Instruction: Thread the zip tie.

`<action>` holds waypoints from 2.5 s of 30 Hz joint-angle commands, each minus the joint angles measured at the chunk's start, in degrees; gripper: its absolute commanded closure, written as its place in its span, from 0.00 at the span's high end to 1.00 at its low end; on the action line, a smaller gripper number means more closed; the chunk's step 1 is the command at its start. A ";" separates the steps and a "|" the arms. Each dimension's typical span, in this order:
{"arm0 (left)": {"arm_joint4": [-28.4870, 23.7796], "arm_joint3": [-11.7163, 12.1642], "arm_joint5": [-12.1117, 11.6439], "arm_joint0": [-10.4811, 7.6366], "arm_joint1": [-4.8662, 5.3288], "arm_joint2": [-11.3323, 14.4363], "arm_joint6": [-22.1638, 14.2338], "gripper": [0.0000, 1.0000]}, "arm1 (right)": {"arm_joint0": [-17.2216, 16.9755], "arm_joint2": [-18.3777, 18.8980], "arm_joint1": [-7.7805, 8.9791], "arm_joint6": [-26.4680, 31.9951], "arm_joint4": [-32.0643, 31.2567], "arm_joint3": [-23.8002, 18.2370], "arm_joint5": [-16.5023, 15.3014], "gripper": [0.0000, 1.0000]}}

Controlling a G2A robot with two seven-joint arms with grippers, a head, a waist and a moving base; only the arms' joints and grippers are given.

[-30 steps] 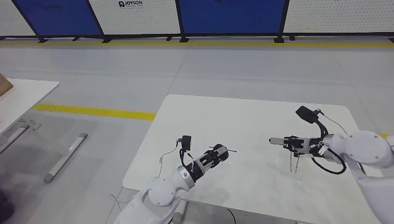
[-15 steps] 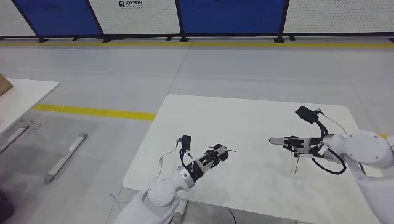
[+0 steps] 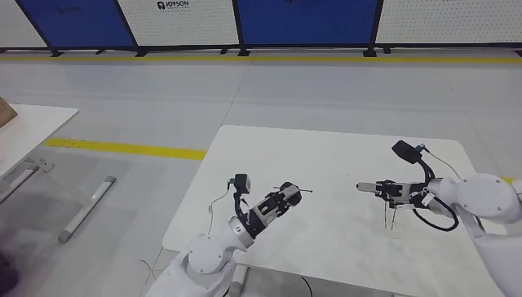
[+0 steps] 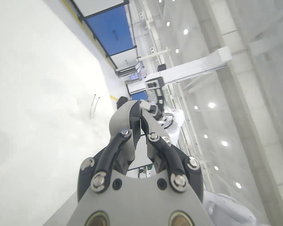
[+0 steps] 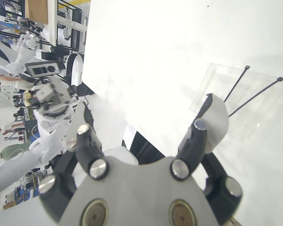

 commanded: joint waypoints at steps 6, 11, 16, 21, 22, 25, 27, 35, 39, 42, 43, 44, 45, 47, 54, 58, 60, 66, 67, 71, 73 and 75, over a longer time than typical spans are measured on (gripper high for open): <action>2.08 -12.84 -0.65 6.31 1.11 -8.19 -0.15 0.00 | 0.00 0.00 0.00 0.00 0.00 0.00 0.00 1.00; 2.00 -16.62 2.25 7.85 1.43 -8.59 -3.38 0.00 | 0.00 0.00 0.00 0.00 0.00 0.00 0.00 1.00; 2.00 -16.62 2.25 7.85 1.43 -8.59 -3.38 0.00 | 0.00 0.00 0.00 0.00 0.00 0.00 0.00 1.00; 5.26 -15.62 2.26 7.17 1.42 -8.08 -2.56 0.00 | 0.00 0.00 0.00 0.00 0.00 0.00 0.00 1.00; 9.46 -14.42 1.89 6.67 1.39 -7.56 -1.09 0.00 | 0.00 0.00 0.00 0.00 0.00 0.00 0.00 1.00; 17.89 -11.14 1.98 5.72 1.13 -4.12 2.02 0.00 | 0.00 0.00 0.00 0.00 0.00 0.00 0.00 1.00; 19.93 -8.10 2.65 4.53 0.85 -1.50 3.28 0.00 | 0.00 0.00 0.00 0.00 0.00 0.00 0.00 1.00; 22.18 -0.14 4.62 0.47 0.25 3.13 4.82 0.00 | 0.00 0.00 0.00 0.00 0.00 0.00 0.00 1.00; 22.85 -1.08 4.83 -0.62 0.15 3.67 5.78 0.00 | 0.00 0.00 0.00 0.00 0.00 0.00 0.00 1.00; 23.56 -4.81 3.84 0.18 0.31 2.81 6.72 0.00 | 0.00 0.00 0.00 0.00 0.00 0.00 0.00 1.00; 23.87 -6.90 3.35 0.72 0.40 2.12 7.30 0.00 | 0.00 0.00 0.00 0.00 0.00 0.00 0.00 1.00; 24.31 -8.50 3.00 1.17 0.47 1.47 8.07 0.00 | 0.00 0.00 0.00 0.00 0.00 0.00 0.00 1.00; 24.87 -10.24 2.84 1.78 0.54 0.96 8.77 0.00 | 0.00 0.00 0.00 0.00 0.00 0.00 0.00 1.00; 25.37 -14.69 2.32 3.13 0.69 -0.06 9.41 0.00 | 0.00 0.00 0.00 0.00 0.00 0.00 0.00 1.00; 26.73 -22.76 2.65 6.14 1.17 -3.30 8.74 0.00 | 0.00 0.00 0.00 0.00 0.00 0.00 0.00 1.00; 26.23 -23.11 3.16 6.84 1.29 -4.01 7.93 0.00 | 0.00 0.00 0.00 0.00 0.00 0.00 0.00 1.00; 25.90 -21.40 3.83 7.00 1.33 -3.71 6.95 0.00 | 0.00 0.00 0.00 0.00 0.00 0.00 0.00 1.00; 24.06 -12.39 5.25 4.80 1.06 -0.94 5.92 0.00 | 0.00 0.00 0.00 0.00 0.00 0.00 0.00 1.00; 24.29 -10.92 5.36 4.21 0.99 -0.63 6.35 0.00 | 0.00 0.00 0.00 0.00 0.00 0.00 0.00 1.00; 23.72 -6.31 5.04 2.31 0.64 1.04 8.05 0.00 | 0.00 0.00 0.00 0.00 0.00 0.00 0.00 1.00; 22.93 -5.18 4.64 1.93 0.53 1.63 8.38 0.00 | 0.00 0.00 0.00 0.00 0.00 0.00 0.00 1.00; 22.71 -4.48 4.36 1.62 0.48 1.92 8.48 0.00 | 0.00 0.00 0.00 0.00 0.00 0.00 0.00 1.00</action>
